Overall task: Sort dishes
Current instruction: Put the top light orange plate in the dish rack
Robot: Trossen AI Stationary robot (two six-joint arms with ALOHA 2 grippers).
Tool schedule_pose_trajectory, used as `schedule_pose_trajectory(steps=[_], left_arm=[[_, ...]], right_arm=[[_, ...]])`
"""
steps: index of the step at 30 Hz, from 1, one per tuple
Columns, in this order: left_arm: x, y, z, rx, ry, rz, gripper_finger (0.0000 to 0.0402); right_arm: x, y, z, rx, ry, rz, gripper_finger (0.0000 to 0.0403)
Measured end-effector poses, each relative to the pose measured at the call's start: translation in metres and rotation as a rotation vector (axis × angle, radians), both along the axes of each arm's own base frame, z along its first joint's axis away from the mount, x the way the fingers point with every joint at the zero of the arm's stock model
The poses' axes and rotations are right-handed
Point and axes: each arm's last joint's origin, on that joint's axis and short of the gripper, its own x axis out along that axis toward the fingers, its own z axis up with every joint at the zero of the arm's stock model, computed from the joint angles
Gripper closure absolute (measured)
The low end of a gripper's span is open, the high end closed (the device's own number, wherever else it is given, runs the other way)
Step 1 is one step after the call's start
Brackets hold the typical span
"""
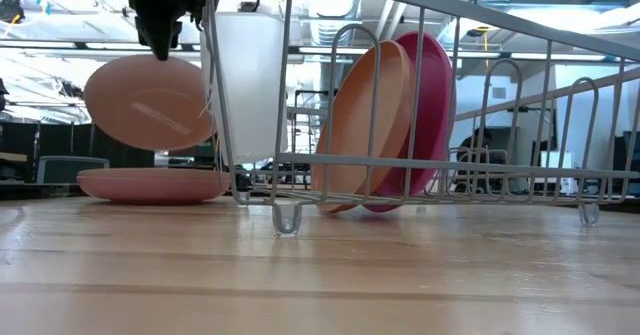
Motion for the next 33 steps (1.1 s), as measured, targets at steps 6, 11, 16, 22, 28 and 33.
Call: schedule_pose_trajectory(steps=[6,11,16,22,28,33], left_arm=[[-0.006,0.004,0.010,0.001,-0.046,0.132,0.0401],[-0.010,0.007,0.024,0.000,-0.149,0.268,0.0401],[-0.012,0.008,0.041,-0.022,-0.272,0.399,0.0401],[-0.010,0.009,0.063,-0.089,-0.478,0.585,0.0401],[0.002,0.014,0.087,-0.159,-0.774,0.681,0.0401],[0.008,0.019,0.104,-0.179,-0.981,0.757,0.0401]], right_arm=[[-0.008,0.000,0.004,0.004,-0.029,-0.023,0.0218],[-0.008,-0.001,0.005,0.008,-0.040,-0.070,0.0200],[-0.004,-0.001,0.004,0.062,-0.074,-0.144,0.0184],[0.005,-0.002,0.012,0.059,-0.199,-0.139,0.0163],[0.016,-0.003,0.026,-0.031,-0.380,-0.164,0.0157],[0.018,-0.003,0.028,-0.059,-0.393,-0.136,0.0156]])
